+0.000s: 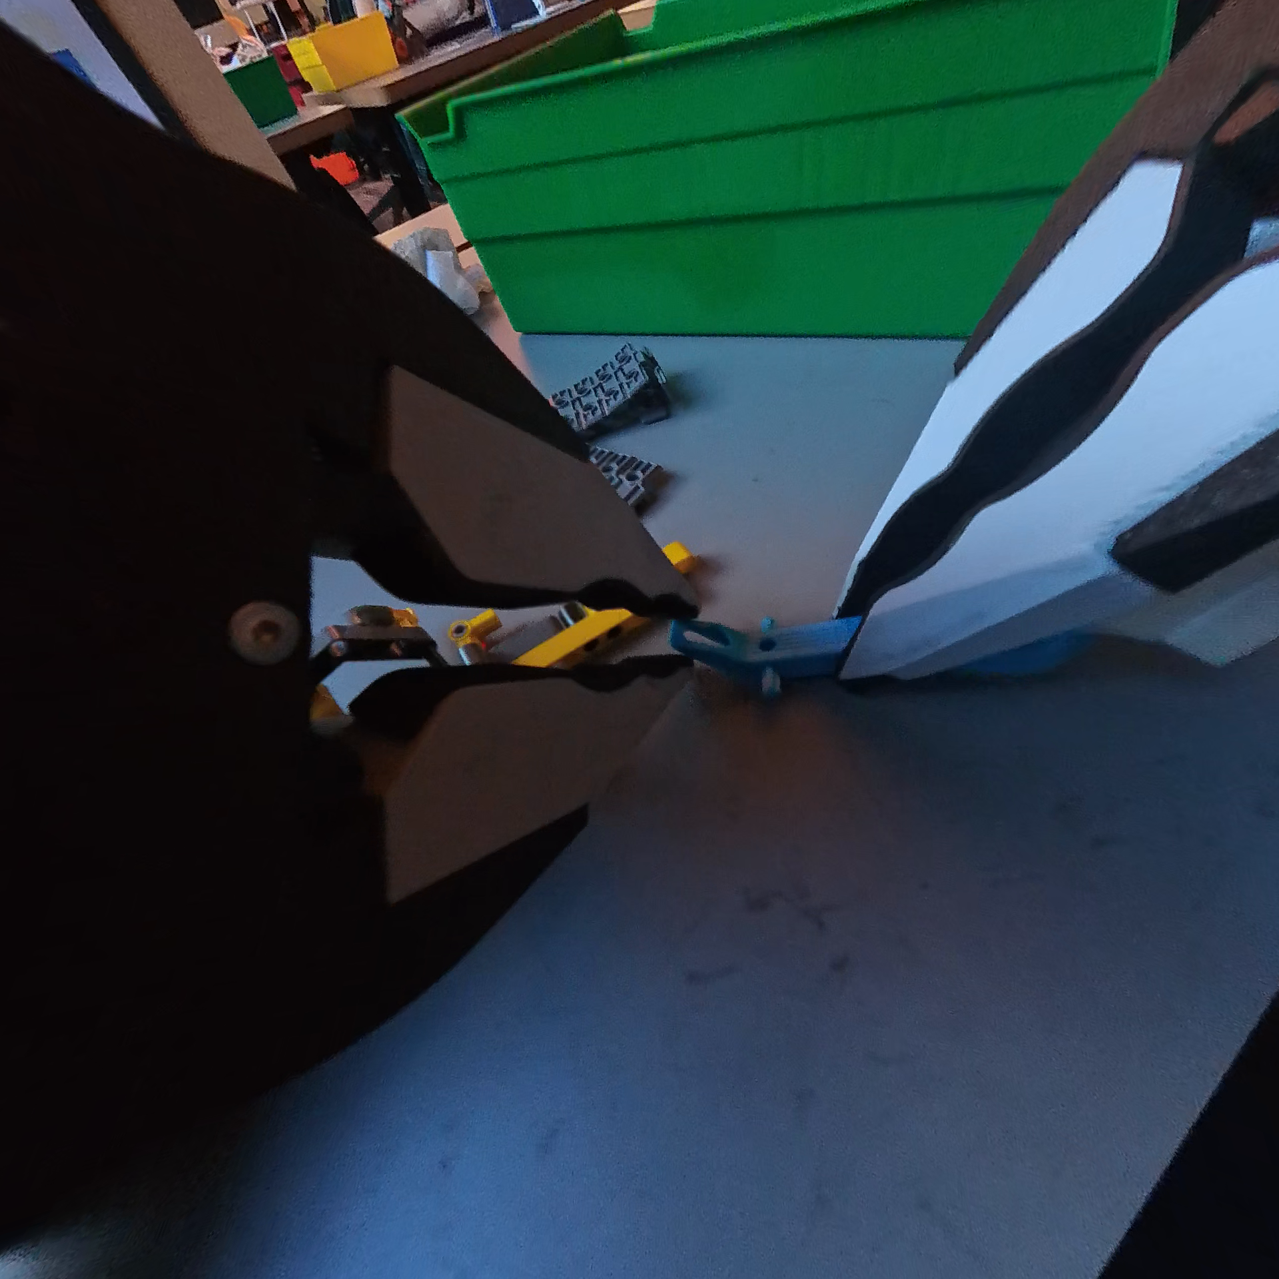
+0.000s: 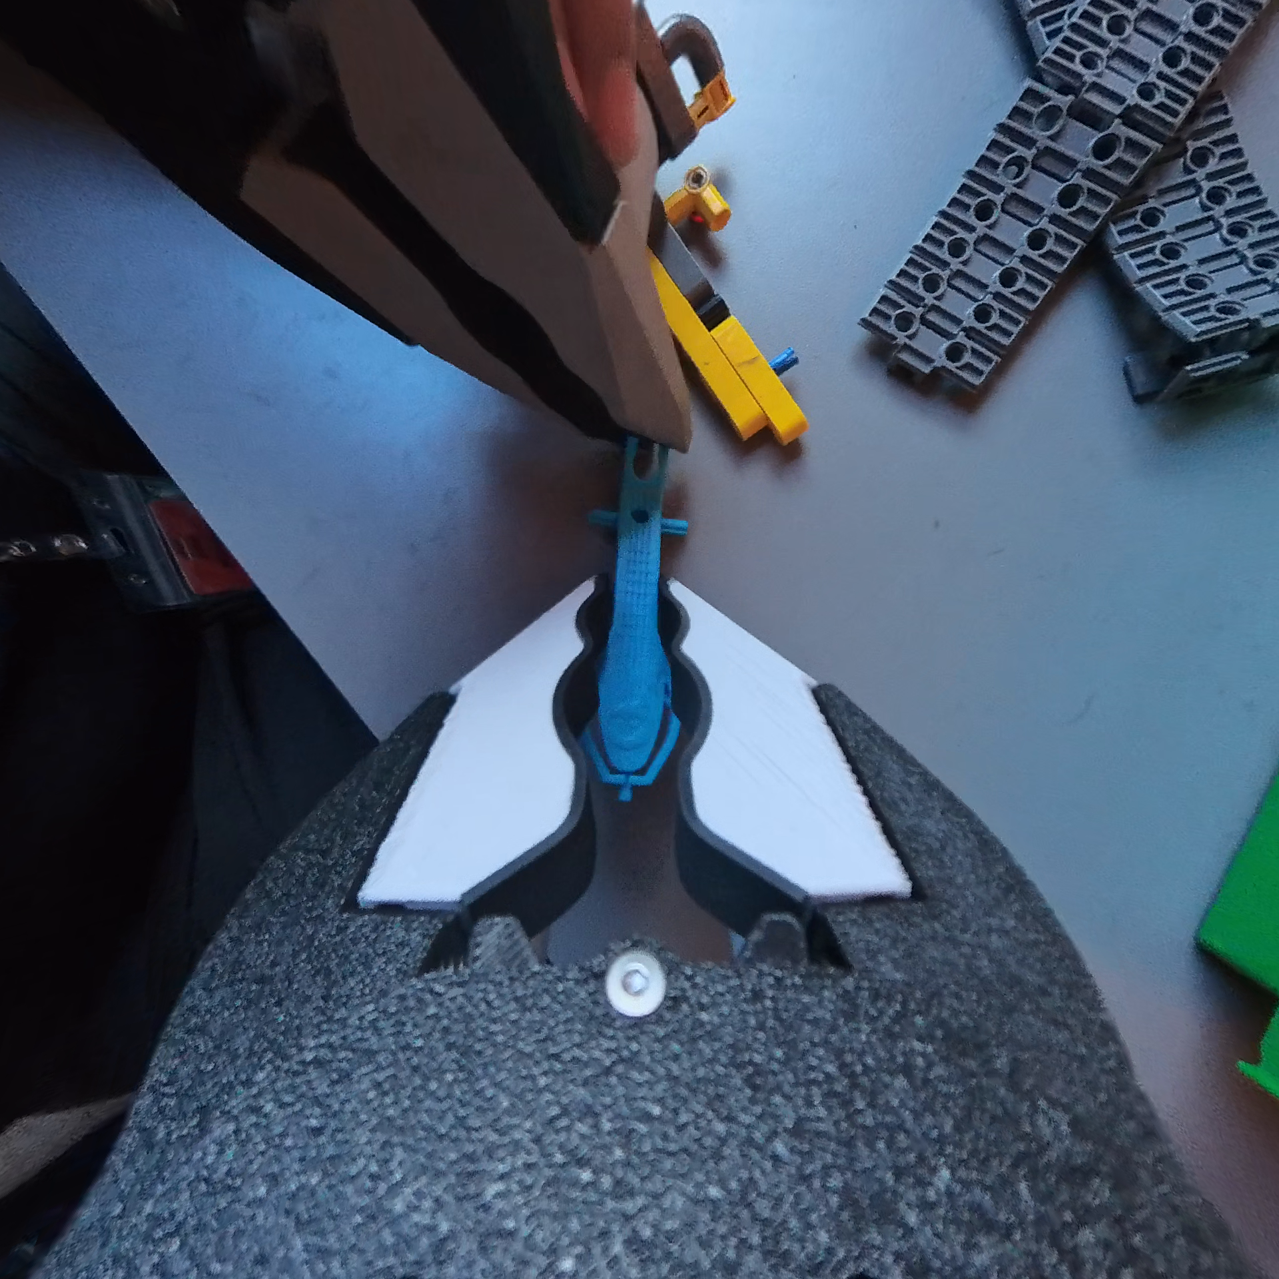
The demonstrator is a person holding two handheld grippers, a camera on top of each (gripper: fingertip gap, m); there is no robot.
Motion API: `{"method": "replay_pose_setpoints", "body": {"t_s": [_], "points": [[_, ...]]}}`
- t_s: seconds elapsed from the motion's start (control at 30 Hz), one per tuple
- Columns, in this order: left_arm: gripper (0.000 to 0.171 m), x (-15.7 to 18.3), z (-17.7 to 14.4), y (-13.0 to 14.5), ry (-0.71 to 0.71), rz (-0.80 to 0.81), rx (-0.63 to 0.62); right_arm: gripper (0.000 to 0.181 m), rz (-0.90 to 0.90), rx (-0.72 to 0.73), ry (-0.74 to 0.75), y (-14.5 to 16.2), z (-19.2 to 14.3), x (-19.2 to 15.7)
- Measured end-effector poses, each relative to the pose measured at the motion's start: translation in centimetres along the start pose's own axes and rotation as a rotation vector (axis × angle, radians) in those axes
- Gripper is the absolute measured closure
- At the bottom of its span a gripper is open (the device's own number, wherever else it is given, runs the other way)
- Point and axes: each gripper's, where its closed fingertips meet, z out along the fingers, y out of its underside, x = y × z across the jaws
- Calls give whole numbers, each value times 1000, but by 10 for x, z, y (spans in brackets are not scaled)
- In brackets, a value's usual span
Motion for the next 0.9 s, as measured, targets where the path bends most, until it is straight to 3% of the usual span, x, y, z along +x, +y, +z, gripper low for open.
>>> {"method": "replay_pose_setpoints", "body": {"t_s": [0.2,0.4,0.6,0.83,0.9], "points": [[167,0,4,-1,1,36,-9,157,-80,-71,32,6,-3,5],[168,1,5,-1,-41,105,-1,148,41,104,-34,0,-13,7],[171,2,6,0,-75,134,12,156,131,262,-71,-10,-6,-1],[171,-15,5,3,-278,248,-55,138,267,333,-45,-18,-3,4],[171,-24,-2,0,-350,263,-58,144,317,362,-30,-21,-5,11]]}}
